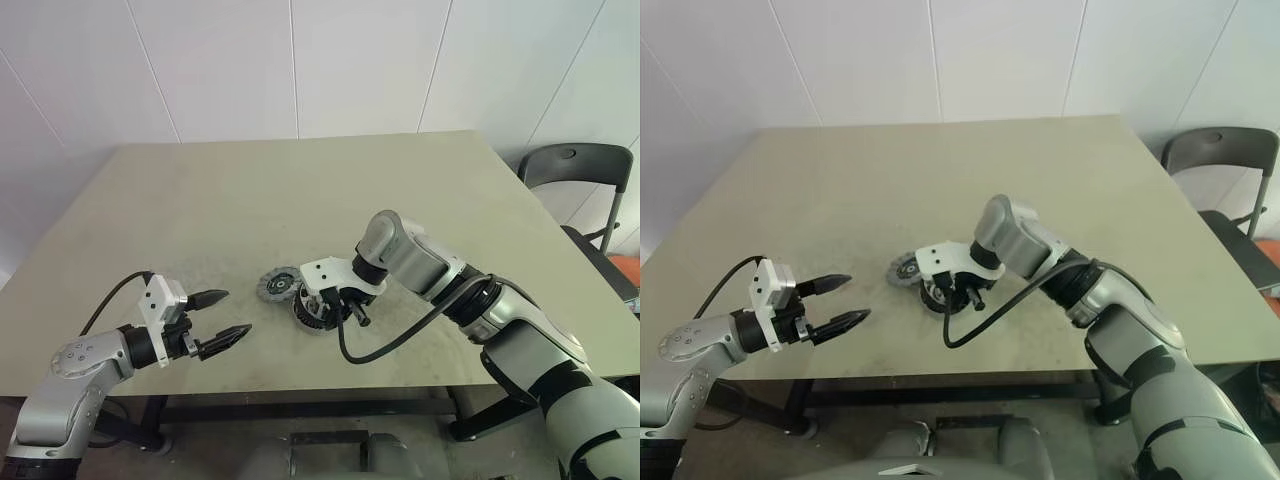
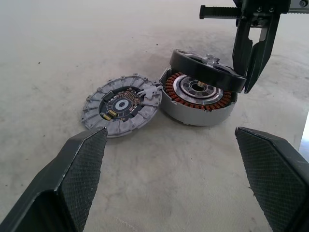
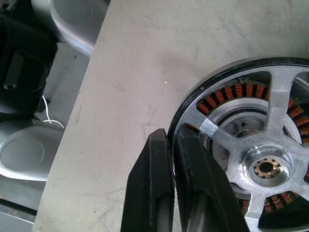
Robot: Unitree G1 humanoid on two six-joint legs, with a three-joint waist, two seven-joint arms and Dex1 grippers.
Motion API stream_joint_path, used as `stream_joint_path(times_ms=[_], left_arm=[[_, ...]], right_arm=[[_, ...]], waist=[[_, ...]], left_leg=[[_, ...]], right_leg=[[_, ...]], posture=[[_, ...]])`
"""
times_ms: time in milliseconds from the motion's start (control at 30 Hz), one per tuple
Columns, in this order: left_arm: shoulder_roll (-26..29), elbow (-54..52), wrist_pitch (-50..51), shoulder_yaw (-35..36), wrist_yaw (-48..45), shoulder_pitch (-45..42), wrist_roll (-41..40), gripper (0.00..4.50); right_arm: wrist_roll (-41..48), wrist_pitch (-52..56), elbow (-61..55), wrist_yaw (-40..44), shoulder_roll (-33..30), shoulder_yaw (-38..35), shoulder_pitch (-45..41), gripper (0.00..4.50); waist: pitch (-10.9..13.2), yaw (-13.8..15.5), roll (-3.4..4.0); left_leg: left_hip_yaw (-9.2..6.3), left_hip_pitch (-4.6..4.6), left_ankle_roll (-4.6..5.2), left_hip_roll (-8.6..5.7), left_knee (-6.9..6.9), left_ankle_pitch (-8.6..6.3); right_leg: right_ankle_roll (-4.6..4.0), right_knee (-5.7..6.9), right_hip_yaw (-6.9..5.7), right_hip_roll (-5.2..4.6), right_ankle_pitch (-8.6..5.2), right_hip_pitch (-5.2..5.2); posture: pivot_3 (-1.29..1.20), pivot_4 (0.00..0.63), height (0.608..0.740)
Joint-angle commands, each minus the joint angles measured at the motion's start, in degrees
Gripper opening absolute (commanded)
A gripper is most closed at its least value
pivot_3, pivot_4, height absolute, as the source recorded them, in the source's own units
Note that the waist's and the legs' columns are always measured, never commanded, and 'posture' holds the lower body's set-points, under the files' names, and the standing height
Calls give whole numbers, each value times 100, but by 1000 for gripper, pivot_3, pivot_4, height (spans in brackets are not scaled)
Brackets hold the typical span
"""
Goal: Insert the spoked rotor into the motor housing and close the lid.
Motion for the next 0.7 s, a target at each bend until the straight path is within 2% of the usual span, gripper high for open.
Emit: stream_joint_path(times_ms=[33, 333, 467, 700], left_arm=[[64, -40, -152, 67, -30, -79, 54, 4500], [46, 23, -221, 31, -71, -91, 123, 4500], [1, 45, -198, 39, -42, -132, 81, 4500], [-28, 27, -324, 66, 45, 2, 221, 4500]], right_arm=[[-3, -53, -2, 35, 55, -162, -270, 1424], [646, 341, -652, 152, -263, -300, -589, 4463], [889, 360, -638, -22, -223, -844, -461, 4463], [1206, -166, 108, -1583, 247, -2114, 496, 4463]], waist=[[0, -1, 0], [1, 2, 1], [0, 9, 1], [-3, 13, -4]], left_leg=[[0, 0, 0, 0, 0, 0], [0, -6, 0, 0, -2, 0], [0, -6, 0, 0, -1, 0], [1, -4, 0, 0, -2, 0]], right_leg=[[-1, 0, 0, 0, -1, 0], [1, 0, 0, 0, 1, -10], [0, 0, 0, 0, -1, -8], [-2, -1, 1, 0, 0, -4]], posture=[[0, 0, 740], [0, 0, 740], [0, 0, 740], [0, 0, 740]])
